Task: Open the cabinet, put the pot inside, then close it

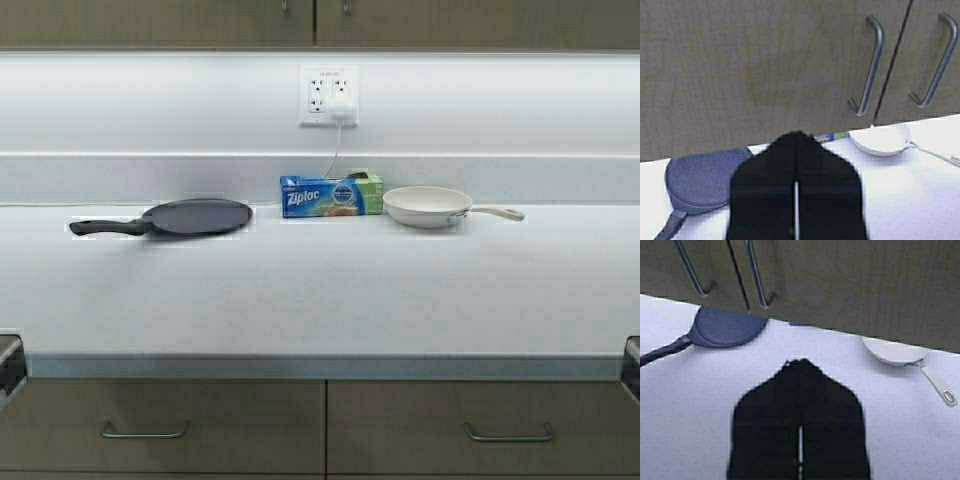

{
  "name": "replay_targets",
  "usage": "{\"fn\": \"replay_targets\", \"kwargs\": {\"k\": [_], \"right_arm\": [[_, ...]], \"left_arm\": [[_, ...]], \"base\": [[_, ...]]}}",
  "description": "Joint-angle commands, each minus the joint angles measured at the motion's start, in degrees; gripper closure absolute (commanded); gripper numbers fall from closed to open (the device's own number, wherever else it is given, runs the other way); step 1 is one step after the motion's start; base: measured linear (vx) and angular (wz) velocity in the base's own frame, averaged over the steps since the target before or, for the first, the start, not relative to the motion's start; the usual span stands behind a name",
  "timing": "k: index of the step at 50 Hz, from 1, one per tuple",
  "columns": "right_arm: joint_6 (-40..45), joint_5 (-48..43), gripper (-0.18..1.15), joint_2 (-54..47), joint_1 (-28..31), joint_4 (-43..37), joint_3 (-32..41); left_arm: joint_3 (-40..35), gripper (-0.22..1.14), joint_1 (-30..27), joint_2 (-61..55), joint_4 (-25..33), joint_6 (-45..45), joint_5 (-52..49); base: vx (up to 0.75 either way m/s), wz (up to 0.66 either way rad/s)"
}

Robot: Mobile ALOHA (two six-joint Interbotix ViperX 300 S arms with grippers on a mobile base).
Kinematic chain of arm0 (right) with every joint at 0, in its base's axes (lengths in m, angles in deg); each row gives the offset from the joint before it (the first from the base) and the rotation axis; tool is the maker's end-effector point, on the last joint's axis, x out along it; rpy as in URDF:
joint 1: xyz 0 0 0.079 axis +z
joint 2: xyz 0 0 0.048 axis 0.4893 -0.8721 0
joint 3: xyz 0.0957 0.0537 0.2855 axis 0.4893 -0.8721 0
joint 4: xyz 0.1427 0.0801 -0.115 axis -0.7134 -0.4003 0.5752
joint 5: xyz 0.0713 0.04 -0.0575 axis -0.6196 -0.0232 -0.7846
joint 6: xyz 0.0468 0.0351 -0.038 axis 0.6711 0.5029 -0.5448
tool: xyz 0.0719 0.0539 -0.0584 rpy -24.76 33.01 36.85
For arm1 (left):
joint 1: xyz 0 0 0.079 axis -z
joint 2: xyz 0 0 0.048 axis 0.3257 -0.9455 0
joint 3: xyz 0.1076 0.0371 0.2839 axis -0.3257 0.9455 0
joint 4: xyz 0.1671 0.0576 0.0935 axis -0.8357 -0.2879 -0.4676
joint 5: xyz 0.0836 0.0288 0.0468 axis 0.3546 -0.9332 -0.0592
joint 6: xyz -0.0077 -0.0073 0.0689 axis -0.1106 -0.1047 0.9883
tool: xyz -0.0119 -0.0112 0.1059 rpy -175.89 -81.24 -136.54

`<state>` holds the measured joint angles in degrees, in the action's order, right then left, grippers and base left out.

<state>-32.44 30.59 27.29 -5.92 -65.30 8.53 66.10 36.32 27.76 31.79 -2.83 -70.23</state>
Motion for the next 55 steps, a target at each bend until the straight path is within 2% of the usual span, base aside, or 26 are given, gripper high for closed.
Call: {"fn": "replay_targets", "kwargs": {"k": [1,55], "right_arm": [[-0.09,-0.44,0.91,0.79,0.18,-0.09,0.62],[-0.09,-0.62,0.91,0.79,0.09,0.26,0.44]], "left_arm": [[-0.62,0.87,0.09,0.53,-0.18,0.26,0.53],[-0.62,0.87,0.00,0.35,-0.44,0.53,0.79]], "base": [[0.00,0.00],[0.00,0.00]]}}
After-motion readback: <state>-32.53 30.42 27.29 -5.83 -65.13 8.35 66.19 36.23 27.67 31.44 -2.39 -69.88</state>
